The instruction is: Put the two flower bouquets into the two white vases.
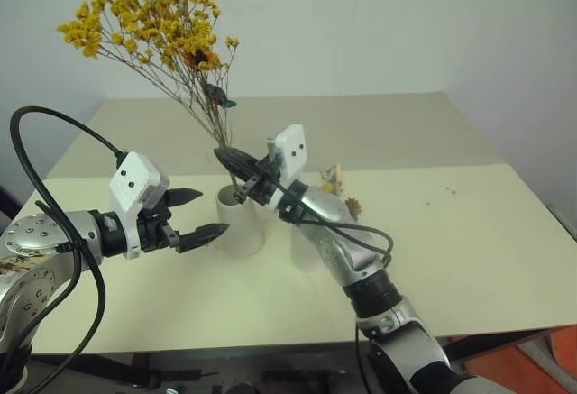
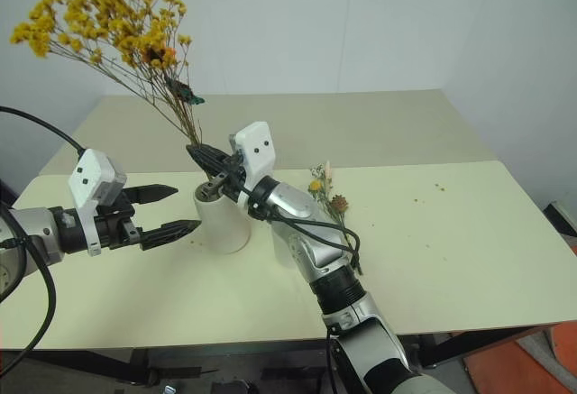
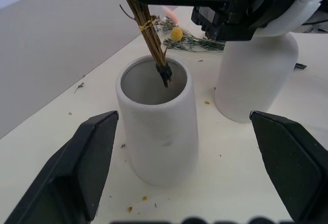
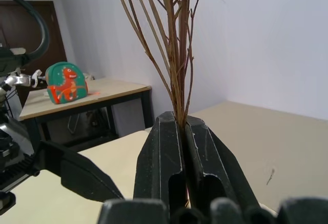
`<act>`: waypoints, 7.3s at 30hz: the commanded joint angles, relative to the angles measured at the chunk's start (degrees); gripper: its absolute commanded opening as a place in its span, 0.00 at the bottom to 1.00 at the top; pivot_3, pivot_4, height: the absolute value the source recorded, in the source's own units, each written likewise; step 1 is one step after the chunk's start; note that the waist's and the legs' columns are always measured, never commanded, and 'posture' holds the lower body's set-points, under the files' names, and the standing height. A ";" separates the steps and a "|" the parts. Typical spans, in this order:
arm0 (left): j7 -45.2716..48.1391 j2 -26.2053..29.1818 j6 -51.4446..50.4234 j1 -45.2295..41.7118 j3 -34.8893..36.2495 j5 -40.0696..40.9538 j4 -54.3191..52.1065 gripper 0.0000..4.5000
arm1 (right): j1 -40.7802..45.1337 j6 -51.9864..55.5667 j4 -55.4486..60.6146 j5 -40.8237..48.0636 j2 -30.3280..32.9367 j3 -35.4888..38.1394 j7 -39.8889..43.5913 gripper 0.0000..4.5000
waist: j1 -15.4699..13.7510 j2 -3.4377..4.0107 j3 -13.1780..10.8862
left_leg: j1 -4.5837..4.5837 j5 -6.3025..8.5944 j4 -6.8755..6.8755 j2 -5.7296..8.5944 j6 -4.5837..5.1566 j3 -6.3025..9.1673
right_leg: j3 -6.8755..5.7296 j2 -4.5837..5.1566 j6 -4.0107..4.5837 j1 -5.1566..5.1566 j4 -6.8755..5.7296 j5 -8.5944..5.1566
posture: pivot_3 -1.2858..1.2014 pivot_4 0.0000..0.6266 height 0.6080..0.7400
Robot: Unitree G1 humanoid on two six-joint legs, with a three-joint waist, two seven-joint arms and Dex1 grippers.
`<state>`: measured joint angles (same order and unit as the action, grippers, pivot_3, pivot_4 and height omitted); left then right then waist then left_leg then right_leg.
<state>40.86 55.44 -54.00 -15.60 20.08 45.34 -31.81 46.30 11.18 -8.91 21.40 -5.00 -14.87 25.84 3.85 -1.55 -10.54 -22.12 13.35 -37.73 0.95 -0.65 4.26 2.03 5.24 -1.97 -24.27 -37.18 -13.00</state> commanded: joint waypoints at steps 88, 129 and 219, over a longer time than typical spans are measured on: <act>18.28 -11.25 4.54 -22.01 -24.83 -1.39 8.85 1.00 | 4.34 59.42 4.25 -0.38 55.21 -1.71 20.97 0.99 | -1.30 -0.24 0.01 | -0.25 0.02 -0.08 0.04 0.03 -0.14 | -0.04 0.05 -0.05 0.03 0.20 -0.02 | 0.52 0.24 1.00; 21.18 -12.39 5.91 -26.51 -26.13 -5.78 12.57 1.00 | 3.21 37.15 14.23 11.56 25.34 43.47 -1.76 0.00 | -1.35 -0.18 -0.02 | -0.24 0.01 -0.06 0.03 0.03 -0.13 | -0.01 0.04 -0.05 0.00 0.14 0.00 | 0.52 0.24 1.00; 21.65 -19.81 11.91 -25.61 -28.31 -11.82 16.42 1.00 | -19.00 29.01 27.11 24.69 33.30 27.48 9.08 0.98 | -1.35 -0.18 -0.02 | -0.13 0.01 -0.12 0.04 0.04 -0.13 | 0.03 0.02 -0.09 0.09 0.10 0.01 | 0.52 0.24 1.00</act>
<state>62.77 35.00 -41.92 -41.55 -7.38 34.93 -13.64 26.58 41.52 17.35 46.01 27.72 11.63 34.66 2.50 -1.73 -10.56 -22.24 13.36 -37.85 1.00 -0.62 4.14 2.06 5.26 -2.06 -24.16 -37.08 -12.99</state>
